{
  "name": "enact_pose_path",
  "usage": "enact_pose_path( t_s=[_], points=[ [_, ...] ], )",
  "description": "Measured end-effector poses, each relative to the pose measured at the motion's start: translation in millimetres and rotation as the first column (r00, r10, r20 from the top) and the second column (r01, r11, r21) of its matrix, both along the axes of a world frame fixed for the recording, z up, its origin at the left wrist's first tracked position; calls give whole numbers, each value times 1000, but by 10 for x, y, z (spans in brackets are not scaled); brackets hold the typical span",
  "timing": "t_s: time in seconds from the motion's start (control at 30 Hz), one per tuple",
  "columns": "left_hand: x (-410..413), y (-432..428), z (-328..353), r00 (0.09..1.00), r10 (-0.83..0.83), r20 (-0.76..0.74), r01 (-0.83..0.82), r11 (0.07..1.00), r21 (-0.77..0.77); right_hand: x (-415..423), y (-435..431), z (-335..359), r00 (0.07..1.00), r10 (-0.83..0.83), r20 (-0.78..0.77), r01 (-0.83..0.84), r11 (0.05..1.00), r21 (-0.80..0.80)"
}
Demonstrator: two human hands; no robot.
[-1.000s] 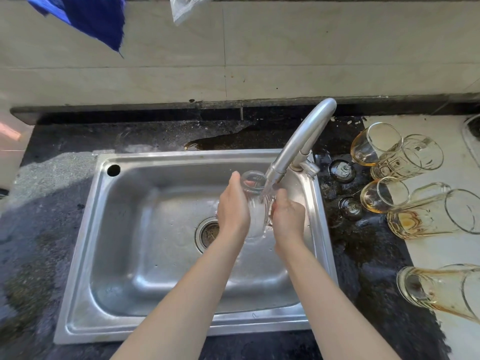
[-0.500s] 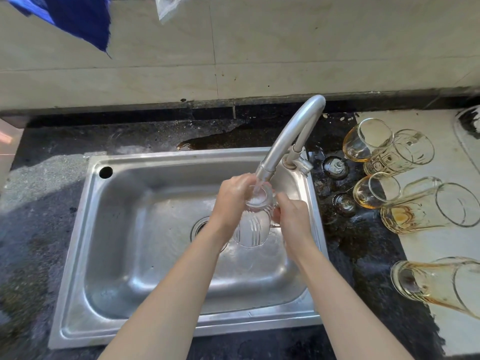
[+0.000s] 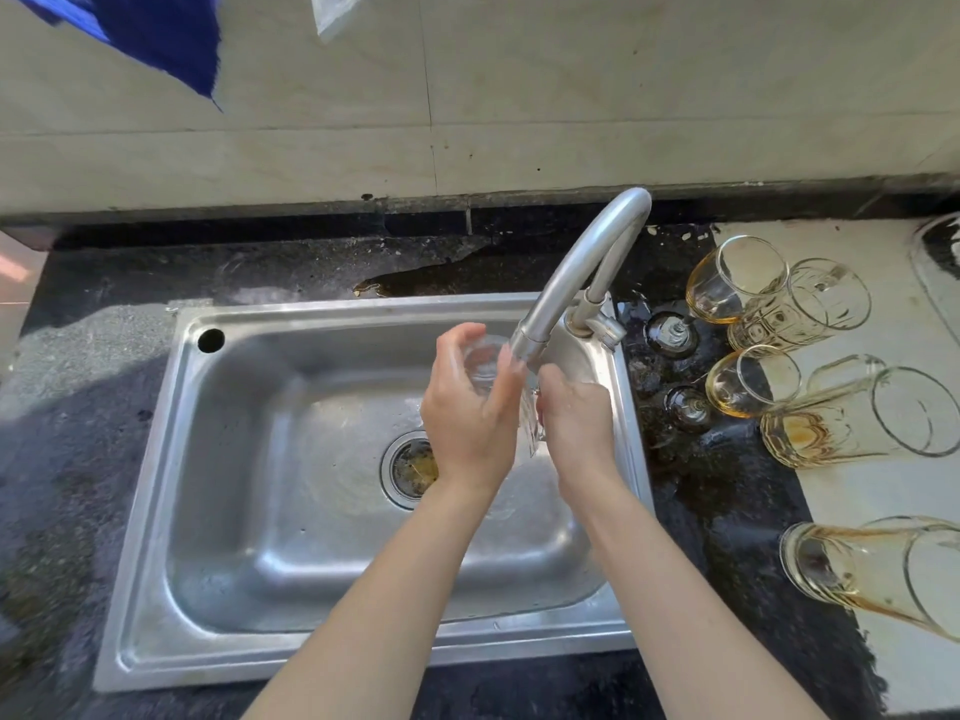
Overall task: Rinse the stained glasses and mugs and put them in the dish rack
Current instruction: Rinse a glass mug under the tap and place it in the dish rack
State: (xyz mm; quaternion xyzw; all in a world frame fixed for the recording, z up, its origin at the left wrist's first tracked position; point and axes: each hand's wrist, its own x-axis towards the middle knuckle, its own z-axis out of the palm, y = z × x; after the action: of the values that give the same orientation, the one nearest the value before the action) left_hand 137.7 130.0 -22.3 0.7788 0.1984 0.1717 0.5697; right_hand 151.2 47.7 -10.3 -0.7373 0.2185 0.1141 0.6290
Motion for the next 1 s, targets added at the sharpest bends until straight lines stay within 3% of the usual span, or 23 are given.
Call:
enact_pose_path(
  t_s=[0.13,0.23,0.37,0.47,0.5,0.63,0.73,0.8,0.9,1.0],
  points=[
    [161,100,125,993,-50,-108,2,915,-404,1,-36,34,1000,14,7,-15,999,45],
    [196,203,169,966,-217,-138,51,687,-725,49,-59,101,997,30,67,-37,995,94],
    [160,312,100,925,-345,-159,53,533,-845,146,-58,126,986,102,132,-108,993,38],
    [137,363,109,738,-578,-349,-87,431,-898,140,-69,112,979,160,129,-168,984,51],
    [141,367,117,725,-586,-362,-116,415,-903,131,-74,103,977,169,127,-178,982,63],
    [151,334,39,816,-390,-427,-199,504,-840,150,-47,47,989,103,102,-118,982,151],
    [138,329,-66,826,-236,-511,-301,582,-755,198,-3,-16,997,50,-55,-31,953,302],
    [128,332,-66,836,-70,-544,-368,664,-651,207,-31,-40,971,139,-193,-48,909,415],
    [101,344,-32,893,134,-429,-319,861,-397,182,-71,-22,905,282,-319,-71,838,541],
    [46,360,-14,940,222,-258,-265,953,-146,136,-30,30,866,344,-362,-179,891,418]
  ],
)
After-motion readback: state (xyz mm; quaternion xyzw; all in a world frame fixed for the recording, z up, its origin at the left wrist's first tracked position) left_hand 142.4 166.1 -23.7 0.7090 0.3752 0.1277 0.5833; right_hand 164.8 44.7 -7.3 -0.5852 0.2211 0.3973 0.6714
